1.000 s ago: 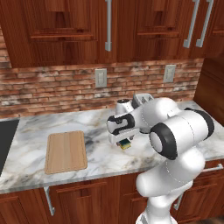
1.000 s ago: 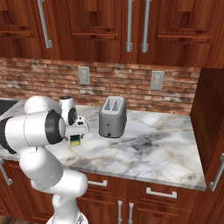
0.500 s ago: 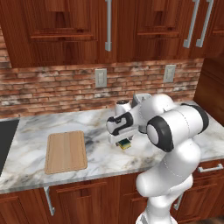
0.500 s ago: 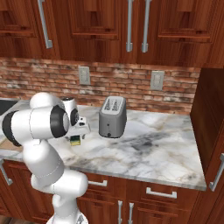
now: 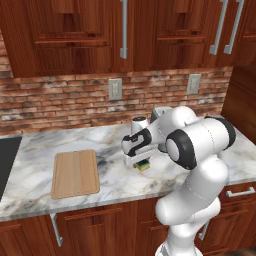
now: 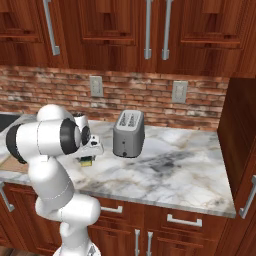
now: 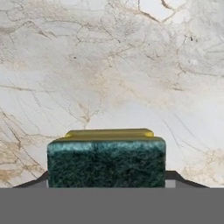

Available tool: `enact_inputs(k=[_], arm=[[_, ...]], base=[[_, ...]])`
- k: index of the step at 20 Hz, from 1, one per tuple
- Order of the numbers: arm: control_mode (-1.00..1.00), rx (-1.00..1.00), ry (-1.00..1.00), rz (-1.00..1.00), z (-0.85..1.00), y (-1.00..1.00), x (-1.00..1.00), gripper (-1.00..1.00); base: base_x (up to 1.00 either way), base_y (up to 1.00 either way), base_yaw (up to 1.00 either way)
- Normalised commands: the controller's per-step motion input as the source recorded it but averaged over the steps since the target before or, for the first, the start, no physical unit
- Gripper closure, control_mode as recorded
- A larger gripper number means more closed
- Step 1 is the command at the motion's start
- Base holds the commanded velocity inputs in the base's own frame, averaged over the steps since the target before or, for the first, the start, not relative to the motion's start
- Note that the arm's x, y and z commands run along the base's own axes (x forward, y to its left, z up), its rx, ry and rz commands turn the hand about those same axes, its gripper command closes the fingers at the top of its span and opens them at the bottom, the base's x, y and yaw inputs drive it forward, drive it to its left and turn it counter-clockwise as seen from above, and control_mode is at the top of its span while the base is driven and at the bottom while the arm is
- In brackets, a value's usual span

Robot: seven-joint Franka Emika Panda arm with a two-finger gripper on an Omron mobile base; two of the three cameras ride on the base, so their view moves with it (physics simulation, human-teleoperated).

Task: Pick up the sponge from the counter and clean the cutting board by briefly scrubbing or pressing down on the cutting board. Once finished, release the sponge.

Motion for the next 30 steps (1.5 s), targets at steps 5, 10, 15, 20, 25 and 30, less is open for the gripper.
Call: enact_inputs(k=[5, 10, 15, 20, 25, 30], arm=[[-1.00, 0.00, -0.03, 0.00, 0.14, 0.00, -0.25, 1.00], [-1.00, 0.00, -0.07, 0.00, 0.56, 0.00, -0.48, 1.00], [-1.00, 0.00, 0.04, 0.04, 0.76, 0.24, -0.33, 1.00], [-1.00, 0.00, 0.18, 0.11, 0.65, 0.46, -0.14, 1.00], [-1.00, 0.00, 0.35, 0.20, 0.51, 0.60, 0.00, 1.00], [-1.00, 0.00, 0.29, 0.23, 0.13, 0.64, -0.03, 1.00]], base=[[0.00, 0.00, 0.00], [0.00, 0.00, 0.00], [0.00, 0.00, 0.00], [0.00, 0.00, 0.00], [0.00, 0.00, 0.00], [0.00, 0.00, 0.00]])
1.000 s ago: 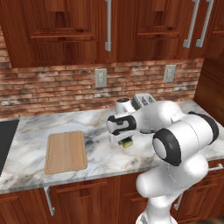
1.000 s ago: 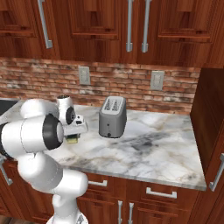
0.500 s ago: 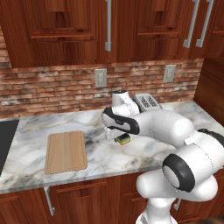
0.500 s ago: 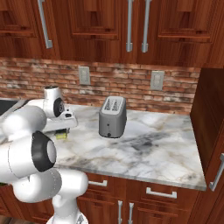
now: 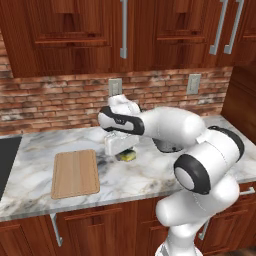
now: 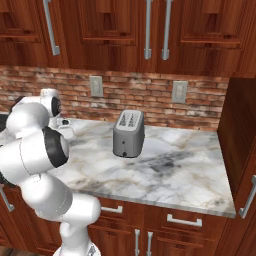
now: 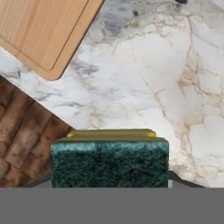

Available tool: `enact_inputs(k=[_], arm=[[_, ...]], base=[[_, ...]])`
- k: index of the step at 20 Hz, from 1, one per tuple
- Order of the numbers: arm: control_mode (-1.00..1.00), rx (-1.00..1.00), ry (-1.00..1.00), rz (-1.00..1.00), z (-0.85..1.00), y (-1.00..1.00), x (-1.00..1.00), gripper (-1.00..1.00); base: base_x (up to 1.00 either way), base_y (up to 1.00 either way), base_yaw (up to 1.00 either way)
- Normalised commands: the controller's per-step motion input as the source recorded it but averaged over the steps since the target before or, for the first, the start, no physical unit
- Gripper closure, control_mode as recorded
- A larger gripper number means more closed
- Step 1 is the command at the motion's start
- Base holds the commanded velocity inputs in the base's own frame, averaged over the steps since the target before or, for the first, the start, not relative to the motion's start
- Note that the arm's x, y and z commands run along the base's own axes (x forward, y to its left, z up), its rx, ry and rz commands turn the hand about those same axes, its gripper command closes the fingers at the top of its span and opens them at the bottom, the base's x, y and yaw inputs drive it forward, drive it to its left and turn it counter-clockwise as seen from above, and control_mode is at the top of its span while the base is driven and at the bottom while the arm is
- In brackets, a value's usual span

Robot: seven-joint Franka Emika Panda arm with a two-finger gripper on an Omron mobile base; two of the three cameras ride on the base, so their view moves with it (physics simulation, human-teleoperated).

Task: Pick up the sponge from the counter and clean the cutting board by briefly scrubbing or pressing down on the cutting board. Once finished, release the sponge.

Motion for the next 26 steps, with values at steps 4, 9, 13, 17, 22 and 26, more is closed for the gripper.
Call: enact_inputs(k=[4, 9, 13, 17, 22, 26], arm=[[-1.00, 0.00, 0.08, 0.22, -0.12, 0.55, -0.24, 1.00], [-1.00, 0.00, -0.01, 0.17, -0.40, 0.36, -0.53, 1.00], [-1.00, 0.07, -0.01, 0.10, -0.36, 0.23, -0.59, 1.00], [-1.00, 0.23, 0.00, 0.04, -0.10, 0.11, -0.36, 1.00], [-1.00, 0.24, 0.07, 0.02, -0.01, 0.13, -0.08, 1.00], [-1.00, 0.13, 0.01, 0.03, -0.19, 0.14, -0.01, 1.00]], base=[[0.00, 0.00, 0.00], [0.00, 0.00, 0.00], [0.00, 0.00, 0.00], [0.00, 0.00, 0.00], [0.00, 0.00, 0.00], [0.00, 0.00, 0.00]])
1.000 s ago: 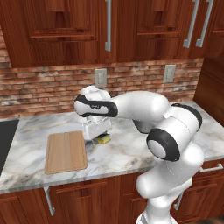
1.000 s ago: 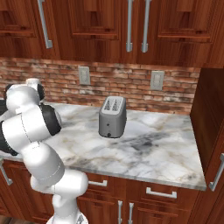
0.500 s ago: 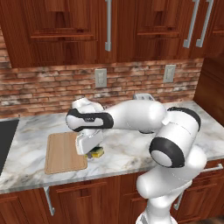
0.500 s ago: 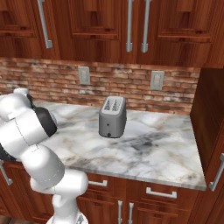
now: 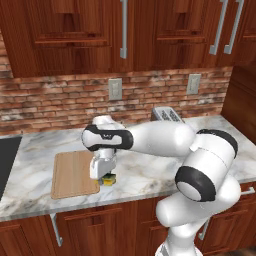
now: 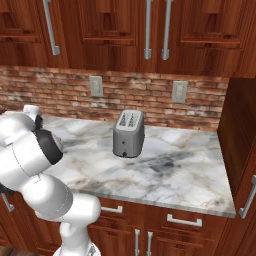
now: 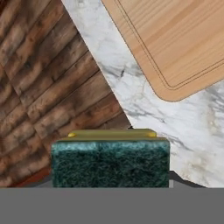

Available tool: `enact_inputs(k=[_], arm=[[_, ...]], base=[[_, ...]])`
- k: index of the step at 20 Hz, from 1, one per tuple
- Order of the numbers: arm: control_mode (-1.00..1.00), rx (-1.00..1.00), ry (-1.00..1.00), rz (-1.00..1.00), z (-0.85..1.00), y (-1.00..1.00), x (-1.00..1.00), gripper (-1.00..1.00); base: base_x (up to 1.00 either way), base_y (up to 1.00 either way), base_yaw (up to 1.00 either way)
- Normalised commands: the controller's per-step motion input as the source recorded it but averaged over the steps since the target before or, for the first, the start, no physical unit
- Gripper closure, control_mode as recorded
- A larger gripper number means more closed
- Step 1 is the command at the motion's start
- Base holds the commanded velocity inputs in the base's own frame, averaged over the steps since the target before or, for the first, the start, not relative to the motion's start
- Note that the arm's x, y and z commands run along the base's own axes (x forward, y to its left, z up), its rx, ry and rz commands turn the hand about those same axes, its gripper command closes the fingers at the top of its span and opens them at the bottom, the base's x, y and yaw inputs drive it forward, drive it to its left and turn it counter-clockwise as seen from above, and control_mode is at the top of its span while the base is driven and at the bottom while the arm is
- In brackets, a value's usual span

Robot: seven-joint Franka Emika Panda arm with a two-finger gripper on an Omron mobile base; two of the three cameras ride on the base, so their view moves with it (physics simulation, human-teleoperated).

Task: Pick up the sponge from the counter and clean the cutting board by briefly scrubbing or pressing down on the cutting board. Once finished, release the sponge.

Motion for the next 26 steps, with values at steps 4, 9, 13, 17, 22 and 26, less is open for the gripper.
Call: enact_inputs(k=[4, 9, 13, 17, 22, 26], arm=[[-1.00, 0.02, -0.03, 0.02, -0.21, 0.17, 0.00, 1.00], [-1.00, 0.00, -0.11, 0.00, -0.05, 0.25, 0.02, 1.00], [-1.00, 0.00, -0.12, 0.00, 0.00, 0.23, 0.11, 1.00], [-1.00, 0.00, -0.11, 0.02, -0.13, 0.16, 0.10, 1.00], [-1.00, 0.00, -0.13, 0.05, -0.29, 0.01, 0.17, 1.00], [-1.00, 0.00, -0.11, 0.06, -0.25, 0.00, 0.25, 1.00]], base=[[0.00, 0.00, 0.00], [0.00, 0.00, 0.00], [0.00, 0.00, 0.00], [0.00, 0.00, 0.00], [0.00, 0.00, 0.00], [0.00, 0.00, 0.00]])
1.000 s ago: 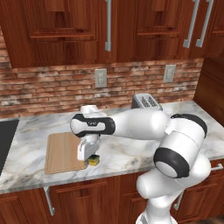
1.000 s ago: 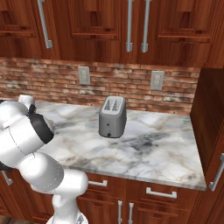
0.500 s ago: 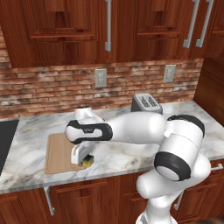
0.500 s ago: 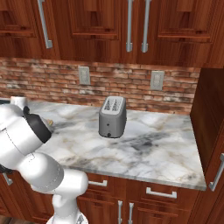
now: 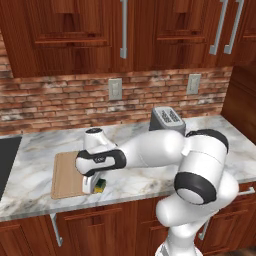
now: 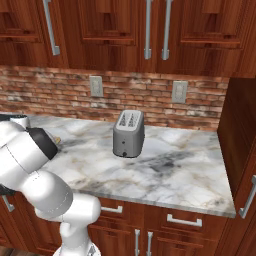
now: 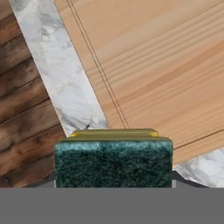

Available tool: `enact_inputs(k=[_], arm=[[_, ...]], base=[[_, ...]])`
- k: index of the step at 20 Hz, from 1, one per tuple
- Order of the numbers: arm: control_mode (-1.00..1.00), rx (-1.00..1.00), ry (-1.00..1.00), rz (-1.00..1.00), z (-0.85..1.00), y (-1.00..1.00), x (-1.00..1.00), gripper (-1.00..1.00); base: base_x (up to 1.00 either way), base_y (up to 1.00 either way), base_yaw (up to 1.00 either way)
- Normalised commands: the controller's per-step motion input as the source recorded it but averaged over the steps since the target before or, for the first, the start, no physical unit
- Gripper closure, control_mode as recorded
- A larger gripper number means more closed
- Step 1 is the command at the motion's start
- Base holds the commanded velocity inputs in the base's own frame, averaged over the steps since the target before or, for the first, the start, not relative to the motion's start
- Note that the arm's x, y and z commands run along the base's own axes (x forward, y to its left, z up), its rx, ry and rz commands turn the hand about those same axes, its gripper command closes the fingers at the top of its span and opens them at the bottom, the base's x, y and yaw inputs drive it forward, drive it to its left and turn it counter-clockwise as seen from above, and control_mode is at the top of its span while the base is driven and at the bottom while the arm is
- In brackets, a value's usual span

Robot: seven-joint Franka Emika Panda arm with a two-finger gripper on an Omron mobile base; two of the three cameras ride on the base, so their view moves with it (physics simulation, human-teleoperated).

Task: Pick up the sponge from the counter and clean the cutting board by briefly scrubbing or pressing down on the cutting board. Once finished, release the sponge.

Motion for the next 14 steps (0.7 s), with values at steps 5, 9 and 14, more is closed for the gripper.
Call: enact_inputs(k=[5, 9, 14], arm=[[-1.00, 0.00, -0.03, 0.03, -0.04, 0.01, 0.14, 1.00], [-1.00, 0.00, 0.00, 0.00, 0.00, 0.01, 0.05, 1.00], [-1.00, 0.00, 0.00, 0.00, -0.01, 0.00, 0.00, 1.00]], base=[[0.00, 0.00, 0.00], [0.00, 0.00, 0.00], [0.00, 0.00, 0.00]])
